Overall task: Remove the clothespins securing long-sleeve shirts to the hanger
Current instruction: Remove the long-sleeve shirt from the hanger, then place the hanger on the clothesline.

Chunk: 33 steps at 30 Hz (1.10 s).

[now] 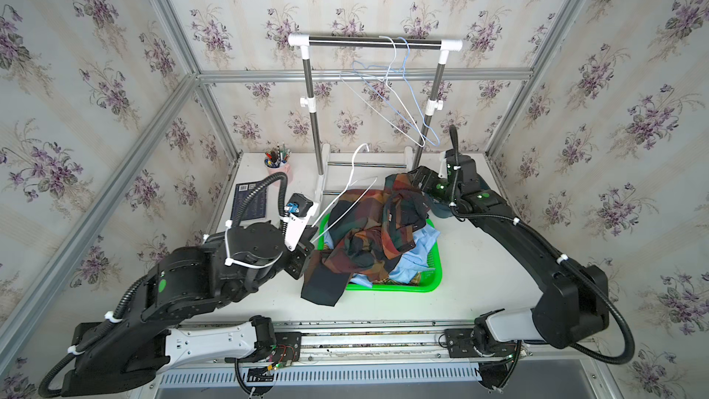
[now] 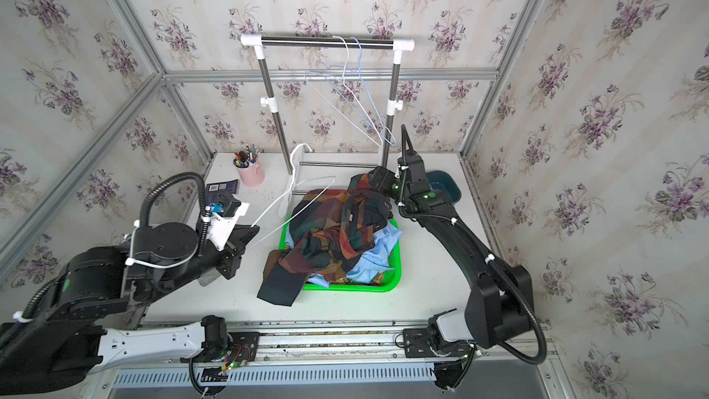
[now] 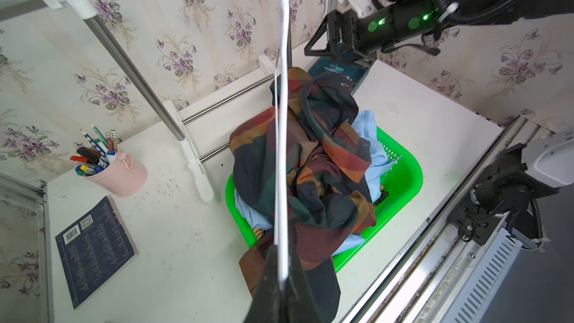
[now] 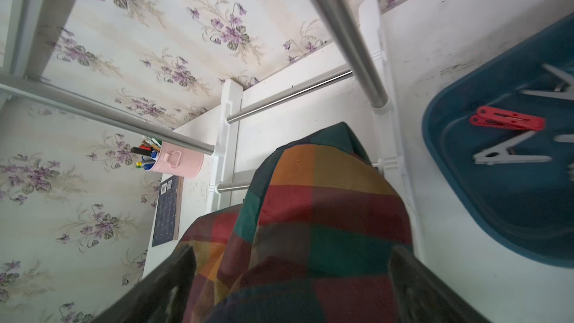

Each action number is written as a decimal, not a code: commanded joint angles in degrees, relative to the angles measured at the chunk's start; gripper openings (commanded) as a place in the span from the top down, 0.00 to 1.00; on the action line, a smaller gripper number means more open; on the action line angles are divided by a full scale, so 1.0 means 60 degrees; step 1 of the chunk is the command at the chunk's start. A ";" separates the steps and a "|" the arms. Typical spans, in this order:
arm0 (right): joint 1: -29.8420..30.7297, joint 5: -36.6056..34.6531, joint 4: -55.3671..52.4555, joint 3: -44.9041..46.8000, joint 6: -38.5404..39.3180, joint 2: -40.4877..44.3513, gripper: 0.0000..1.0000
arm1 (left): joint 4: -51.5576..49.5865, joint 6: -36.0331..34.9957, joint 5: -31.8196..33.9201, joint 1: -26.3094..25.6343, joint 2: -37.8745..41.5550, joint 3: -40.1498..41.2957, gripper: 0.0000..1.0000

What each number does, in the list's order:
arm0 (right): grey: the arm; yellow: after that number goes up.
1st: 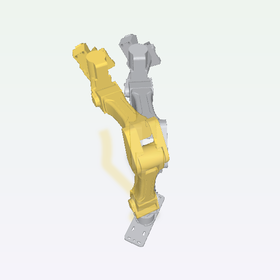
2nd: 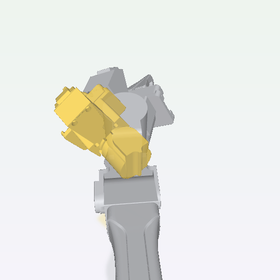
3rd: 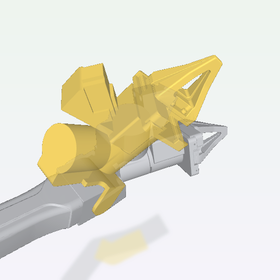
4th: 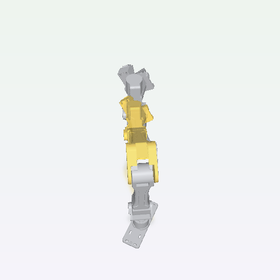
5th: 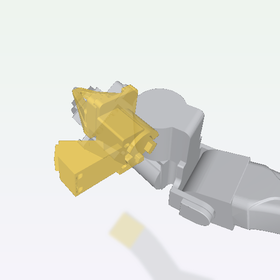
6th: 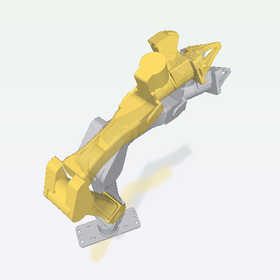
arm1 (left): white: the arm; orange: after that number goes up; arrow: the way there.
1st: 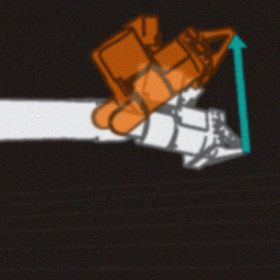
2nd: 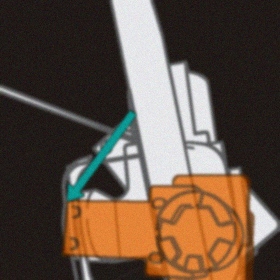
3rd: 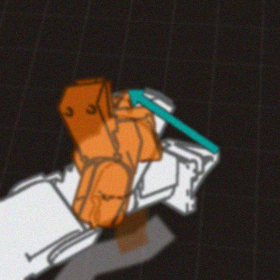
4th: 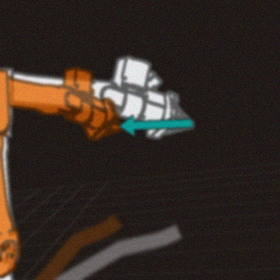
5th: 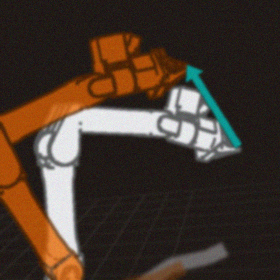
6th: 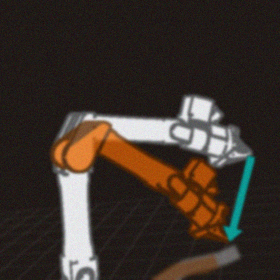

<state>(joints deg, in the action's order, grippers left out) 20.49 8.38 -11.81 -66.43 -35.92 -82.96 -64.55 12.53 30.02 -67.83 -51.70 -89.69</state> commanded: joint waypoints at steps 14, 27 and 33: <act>0.2132 0.1012 0.1459 0.2935 -0.1339 0.2405 1.00 | 0.2056 -0.1205 0.0783 0.2661 -0.3239 -0.3364 1.00; 0.4174 0.1084 0.1872 0.4805 -0.2619 0.3654 1.00 | 0.2689 -0.1287 -0.0780 0.5294 -0.6453 -0.6299 1.00; 0.4370 0.1013 0.2386 0.5551 -0.2996 0.3631 1.00 | 0.2834 -0.1198 -0.1421 0.6167 -0.7591 -0.7443 1.00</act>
<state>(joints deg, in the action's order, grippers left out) 46.54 15.31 -0.69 -33.69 -52.29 -61.19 -50.09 5.10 24.34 -32.32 -95.44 -132.44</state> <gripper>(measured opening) 0.054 0.058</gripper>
